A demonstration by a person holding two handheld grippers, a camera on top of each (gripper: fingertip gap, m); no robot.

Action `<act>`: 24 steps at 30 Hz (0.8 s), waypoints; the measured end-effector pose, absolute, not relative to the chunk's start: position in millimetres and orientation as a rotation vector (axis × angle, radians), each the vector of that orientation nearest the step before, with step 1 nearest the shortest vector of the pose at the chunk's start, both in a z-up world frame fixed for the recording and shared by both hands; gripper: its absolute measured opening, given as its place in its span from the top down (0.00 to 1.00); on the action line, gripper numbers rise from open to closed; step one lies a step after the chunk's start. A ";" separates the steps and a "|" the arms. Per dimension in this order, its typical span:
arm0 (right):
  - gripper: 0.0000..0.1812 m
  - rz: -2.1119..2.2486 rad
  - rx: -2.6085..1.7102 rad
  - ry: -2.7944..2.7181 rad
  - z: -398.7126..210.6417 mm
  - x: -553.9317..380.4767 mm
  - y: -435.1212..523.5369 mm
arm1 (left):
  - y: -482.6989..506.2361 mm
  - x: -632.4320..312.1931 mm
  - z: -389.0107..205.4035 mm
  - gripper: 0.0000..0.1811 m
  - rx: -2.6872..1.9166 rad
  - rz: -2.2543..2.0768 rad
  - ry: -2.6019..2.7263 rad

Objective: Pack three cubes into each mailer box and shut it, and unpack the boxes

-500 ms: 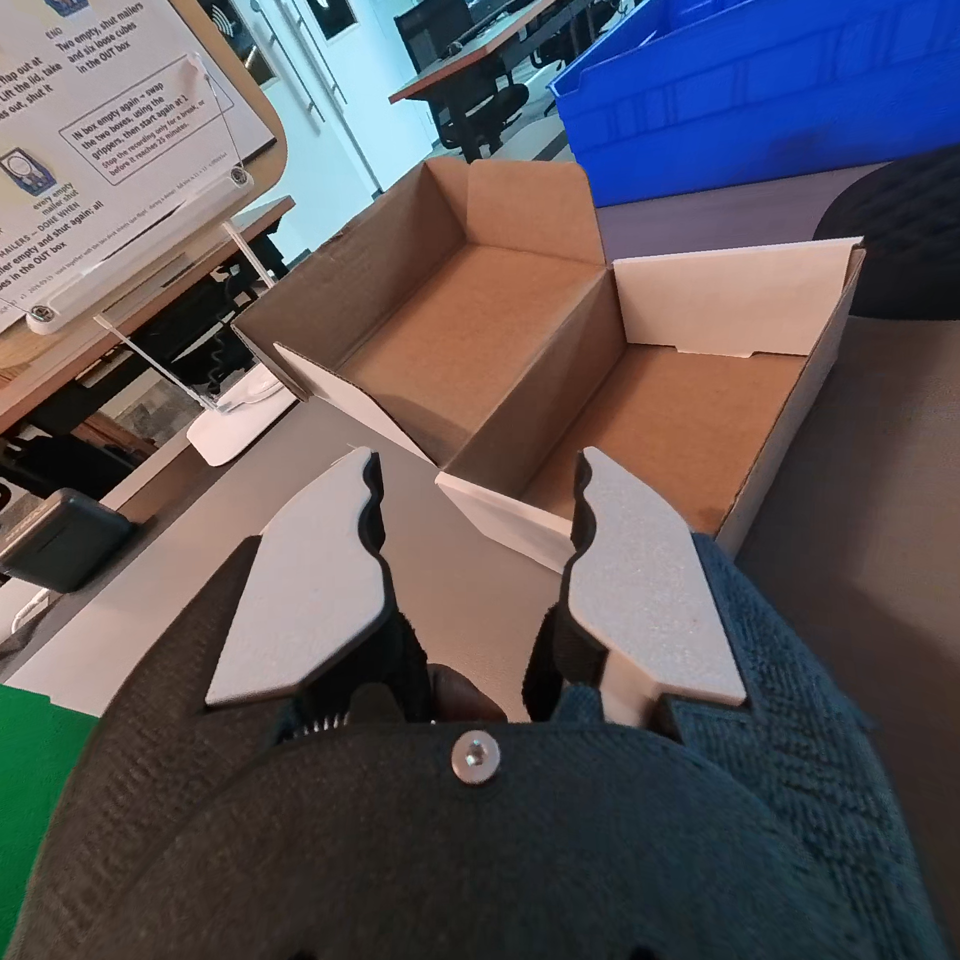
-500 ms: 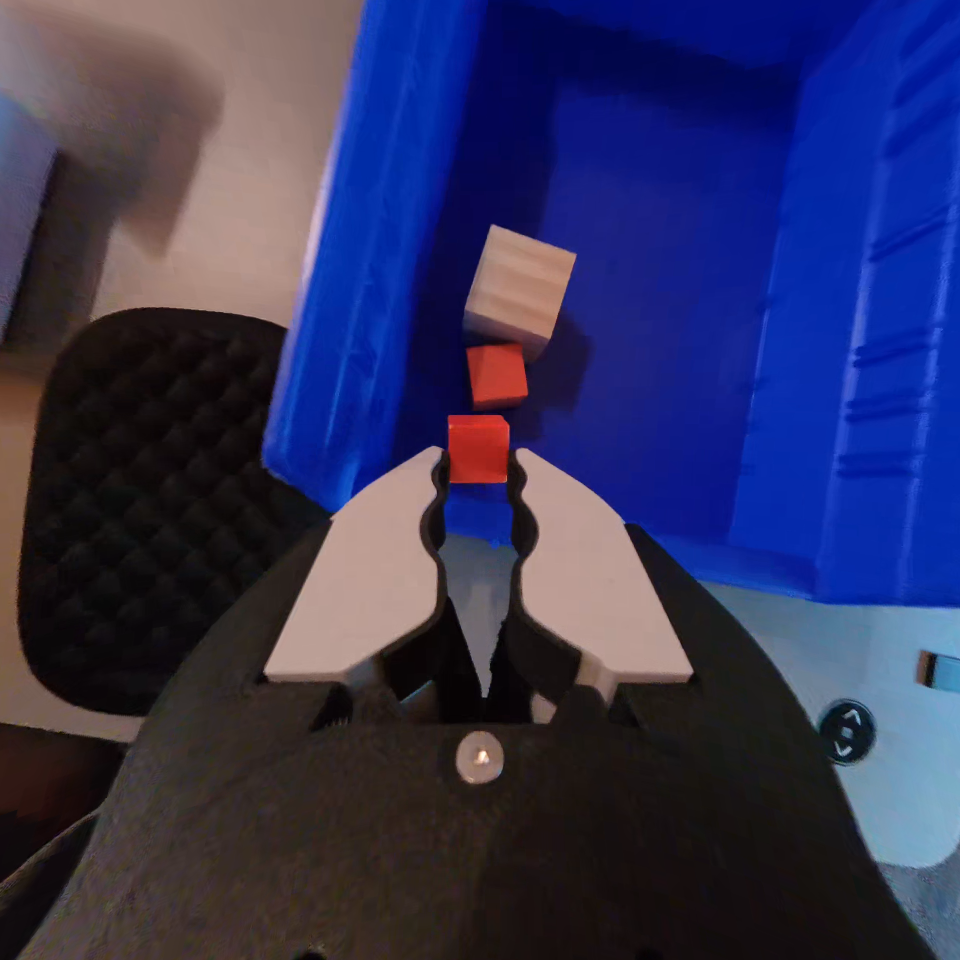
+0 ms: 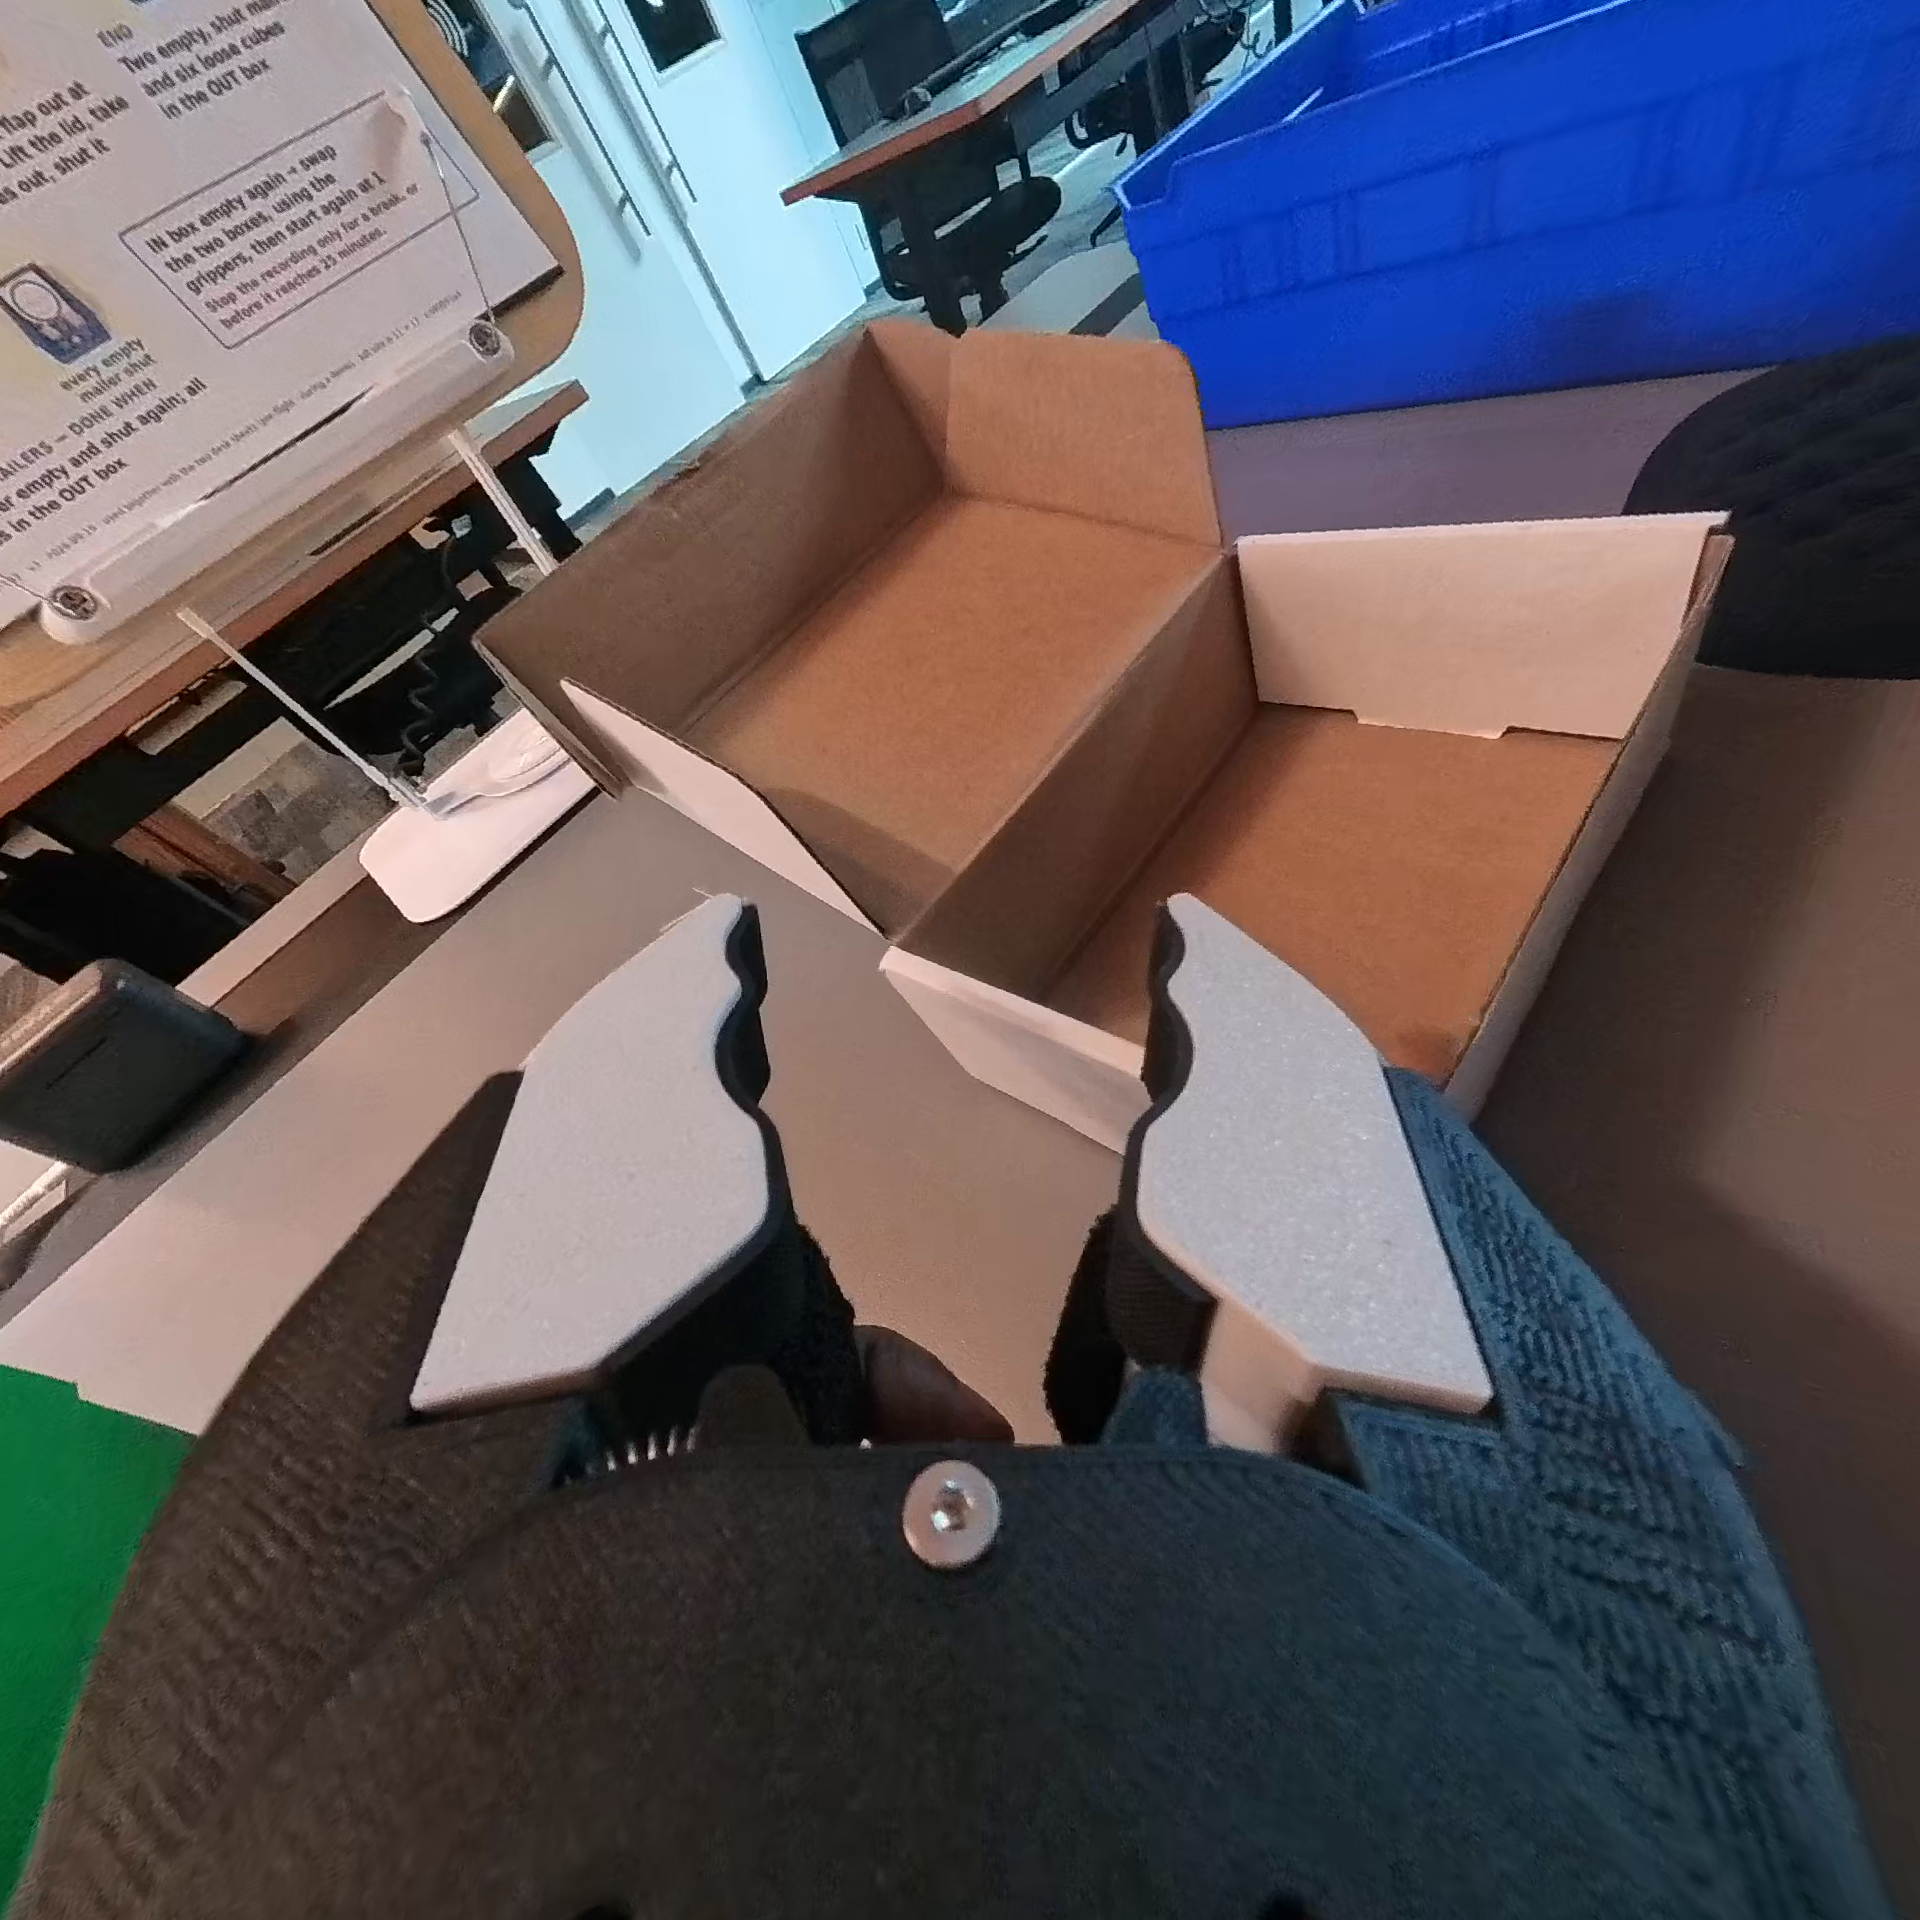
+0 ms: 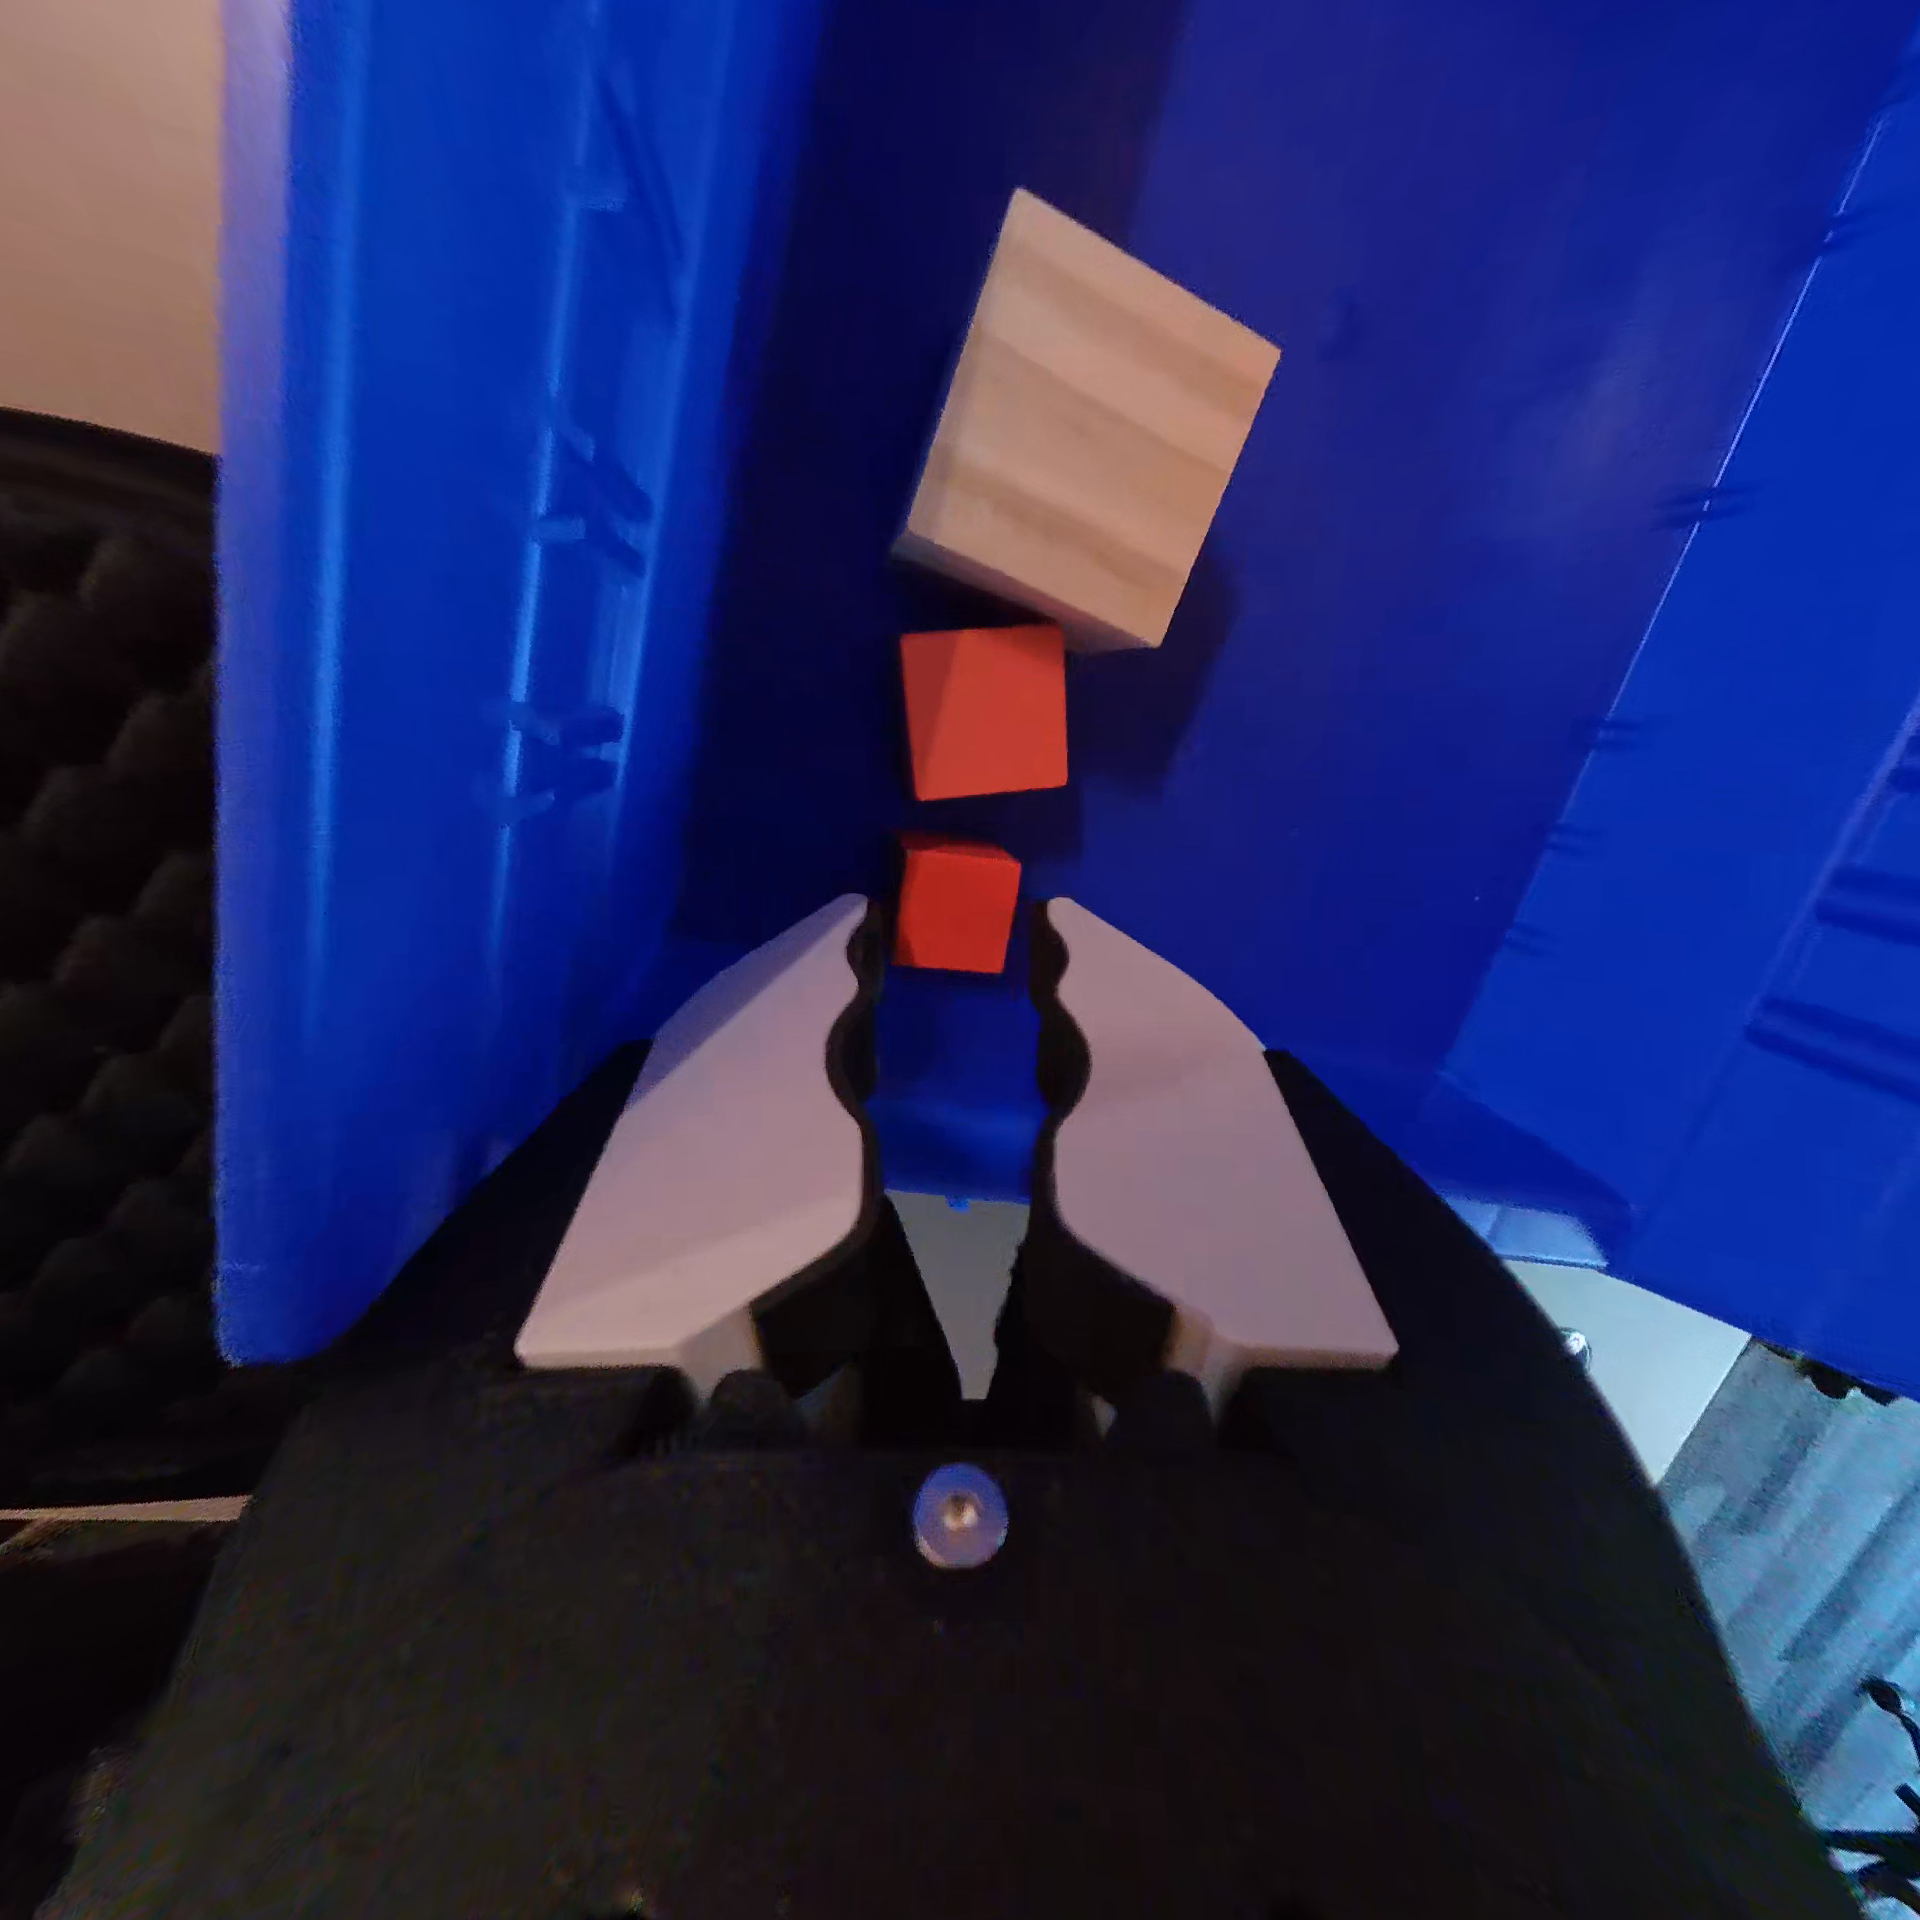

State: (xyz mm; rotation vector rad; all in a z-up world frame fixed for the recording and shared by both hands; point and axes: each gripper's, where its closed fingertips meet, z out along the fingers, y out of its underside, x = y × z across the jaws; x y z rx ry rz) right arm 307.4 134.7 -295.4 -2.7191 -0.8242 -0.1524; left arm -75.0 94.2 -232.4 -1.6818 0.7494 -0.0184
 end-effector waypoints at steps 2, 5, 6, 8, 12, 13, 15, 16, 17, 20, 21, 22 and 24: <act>0.81 -0.130 -2.703 -0.827 -294.0 306.0 135.5 | 94.7 -75.9 -231.3 0.61 -1.683 -0.027 0.739; 0.78 -0.087 -2.618 -0.762 -279.5 304.1 139.4 | 94.8 -77.0 -229.1 0.61 -1.679 -0.038 0.724; 0.78 -0.079 -2.568 -0.717 -269.4 304.3 142.1 | 95.0 -77.4 -228.5 0.61 -1.678 -0.041 0.719; 0.73 -0.068 -2.428 -0.622 -240.7 303.0 149.6 | 95.5 -78.5 -226.8 0.61 -1.674 -0.046 0.706; 0.72 0.142 -1.967 -0.602 -156.7 254.8 154.6 | 97.8 -84.4 -218.7 0.61 -1.650 -0.057 0.640; 0.73 0.229 -1.832 -0.636 -133.8 233.5 148.1 | 98.5 -86.6 -215.5 0.61 -1.640 -0.064 0.616; 0.74 0.410 -1.588 -0.717 -95.1 189.3 127.4 | 100.2 -92.3 -207.4 0.60 -1.615 -0.091 0.552; 0.74 0.500 -1.485 -0.762 -80.2 168.1 115.7 | 101.4 -95.6 -202.2 0.60 -1.600 -0.112 0.513; 0.74 0.590 -1.391 -0.808 -68.0 147.7 104.3 | 103.3 -99.4 -196.3 0.60 -1.587 -0.134 0.471; 0.71 0.784 -1.200 -0.880 -48.8 96.3 85.2 | 109.1 -107.7 -177.9 0.60 -1.558 -0.188 0.393; 0.70 0.822 -1.161 -0.897 -49.2 81.0 84.1 | 111.5 -109.8 -171.8 0.60 -1.546 -0.186 0.384; 0.69 0.844 -1.132 -0.920 -54.2 66.6 85.8 | 114.5 -111.8 -166.3 0.60 -1.537 -0.179 0.378; 0.70 0.834 -1.151 -0.941 -77.2 44.1 102.1 | 119.9 -113.9 -160.3 0.60 -1.530 -0.189 0.362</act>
